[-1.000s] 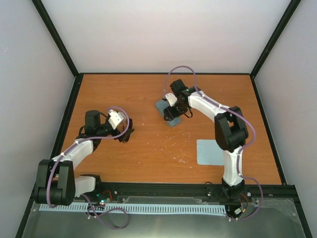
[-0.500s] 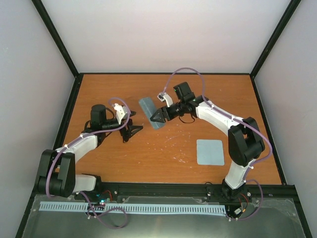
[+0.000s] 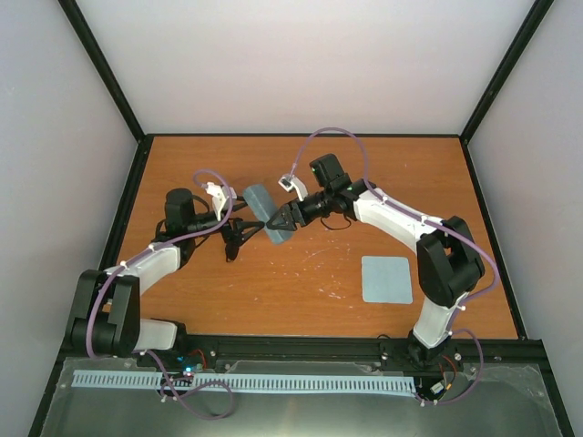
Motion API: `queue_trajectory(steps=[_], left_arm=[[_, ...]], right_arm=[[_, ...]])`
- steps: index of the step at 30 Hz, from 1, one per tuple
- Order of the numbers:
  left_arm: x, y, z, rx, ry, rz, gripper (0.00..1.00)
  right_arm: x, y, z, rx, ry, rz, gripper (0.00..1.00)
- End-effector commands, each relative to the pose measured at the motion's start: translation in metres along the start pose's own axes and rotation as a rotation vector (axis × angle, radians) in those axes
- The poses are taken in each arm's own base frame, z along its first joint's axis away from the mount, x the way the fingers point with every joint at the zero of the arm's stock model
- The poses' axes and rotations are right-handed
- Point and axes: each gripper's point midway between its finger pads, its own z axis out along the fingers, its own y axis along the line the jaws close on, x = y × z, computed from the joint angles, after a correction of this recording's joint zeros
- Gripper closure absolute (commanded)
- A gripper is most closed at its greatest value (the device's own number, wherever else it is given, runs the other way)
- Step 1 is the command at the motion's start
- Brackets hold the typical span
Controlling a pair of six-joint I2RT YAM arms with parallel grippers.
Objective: Organize the sunglasses
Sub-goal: Open the sunglasses case.
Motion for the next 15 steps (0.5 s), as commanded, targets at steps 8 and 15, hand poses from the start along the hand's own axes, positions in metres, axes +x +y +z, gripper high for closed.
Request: queue_trajectory(steps=[8,15], left_arm=[[-0.008,0.01,0.003,-0.05,-0.023,0.086,0.0],[0.011,0.012,0.012,-0.079,0.03,0.161,0.01]], right_arm=[[-0.004,0.048,-0.005,-0.158,-0.001,-0.088,0.61],[-0.006,0.072,-0.015,-0.219,-0.012,-0.121,0.64]])
